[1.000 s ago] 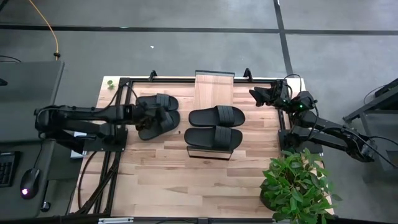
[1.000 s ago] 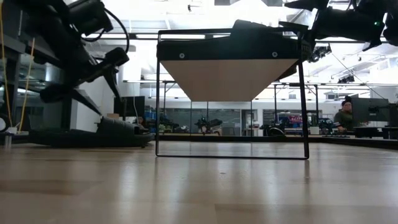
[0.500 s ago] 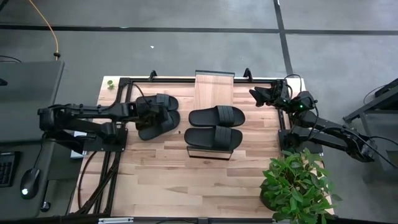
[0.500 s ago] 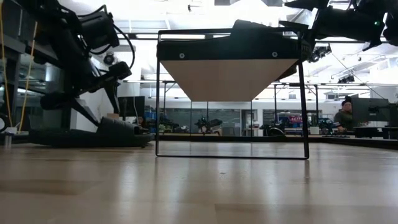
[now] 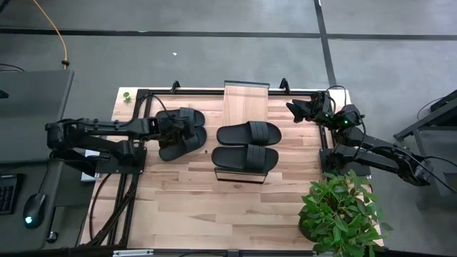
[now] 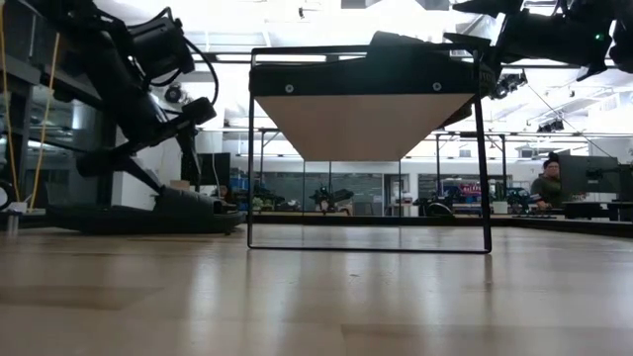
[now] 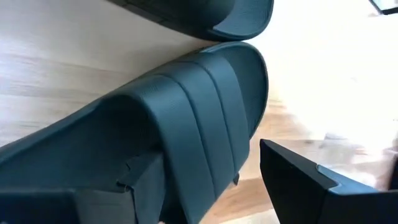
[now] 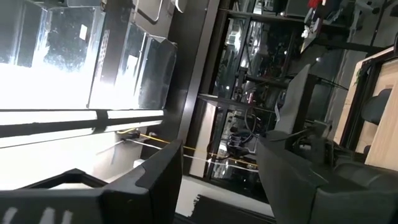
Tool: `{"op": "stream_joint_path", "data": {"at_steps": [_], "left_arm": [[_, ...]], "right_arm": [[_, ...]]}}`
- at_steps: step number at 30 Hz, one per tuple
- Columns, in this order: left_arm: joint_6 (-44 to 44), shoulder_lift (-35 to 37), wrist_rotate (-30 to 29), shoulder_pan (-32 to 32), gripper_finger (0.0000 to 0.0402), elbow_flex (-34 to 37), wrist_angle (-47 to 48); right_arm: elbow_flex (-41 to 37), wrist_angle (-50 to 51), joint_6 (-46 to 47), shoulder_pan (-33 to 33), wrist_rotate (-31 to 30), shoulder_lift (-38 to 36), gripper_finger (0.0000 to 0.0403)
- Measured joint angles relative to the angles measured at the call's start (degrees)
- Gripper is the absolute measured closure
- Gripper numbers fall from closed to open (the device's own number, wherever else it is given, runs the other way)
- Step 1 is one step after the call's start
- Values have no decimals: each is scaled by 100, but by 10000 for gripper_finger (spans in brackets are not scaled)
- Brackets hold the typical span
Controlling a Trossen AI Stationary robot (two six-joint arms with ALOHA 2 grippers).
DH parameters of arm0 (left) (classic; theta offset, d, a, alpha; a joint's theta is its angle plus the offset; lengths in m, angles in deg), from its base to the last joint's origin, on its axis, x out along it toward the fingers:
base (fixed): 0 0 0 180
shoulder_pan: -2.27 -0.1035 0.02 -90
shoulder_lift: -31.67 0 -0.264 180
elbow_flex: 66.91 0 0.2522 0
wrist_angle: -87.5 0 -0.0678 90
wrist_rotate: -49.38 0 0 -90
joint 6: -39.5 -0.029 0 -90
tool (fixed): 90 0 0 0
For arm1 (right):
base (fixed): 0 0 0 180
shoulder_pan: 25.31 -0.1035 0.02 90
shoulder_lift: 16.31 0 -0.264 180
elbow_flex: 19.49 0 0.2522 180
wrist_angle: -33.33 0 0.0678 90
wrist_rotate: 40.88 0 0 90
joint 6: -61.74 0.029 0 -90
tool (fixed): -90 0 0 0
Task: Pick and place slides into the shelf
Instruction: Put the black slide on the shelf
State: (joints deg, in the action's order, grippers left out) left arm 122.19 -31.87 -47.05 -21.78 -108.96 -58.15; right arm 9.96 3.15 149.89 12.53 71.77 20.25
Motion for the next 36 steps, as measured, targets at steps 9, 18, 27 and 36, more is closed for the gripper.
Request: {"op": "stream_joint_path", "data": {"at_steps": [9, 18, 27, 36], "left_arm": [[-21, -616, 162, 2, 172, -2, -438], [-39, -1028, 293, 2, 208, -2, -1422], [-69, -1028, 296, 7, 326, -1, -1425], [-281, -988, 411, 7, 384, -2, -1425]], "right_arm": [[0, -5, 14, 0, 2, 0, 210], [0, -6, 14, -1, 2, 0, 210], [0, -6, -7, -2, 2, 0, 210], [0, -6, -10, 0, 2, 0, 210]]}}
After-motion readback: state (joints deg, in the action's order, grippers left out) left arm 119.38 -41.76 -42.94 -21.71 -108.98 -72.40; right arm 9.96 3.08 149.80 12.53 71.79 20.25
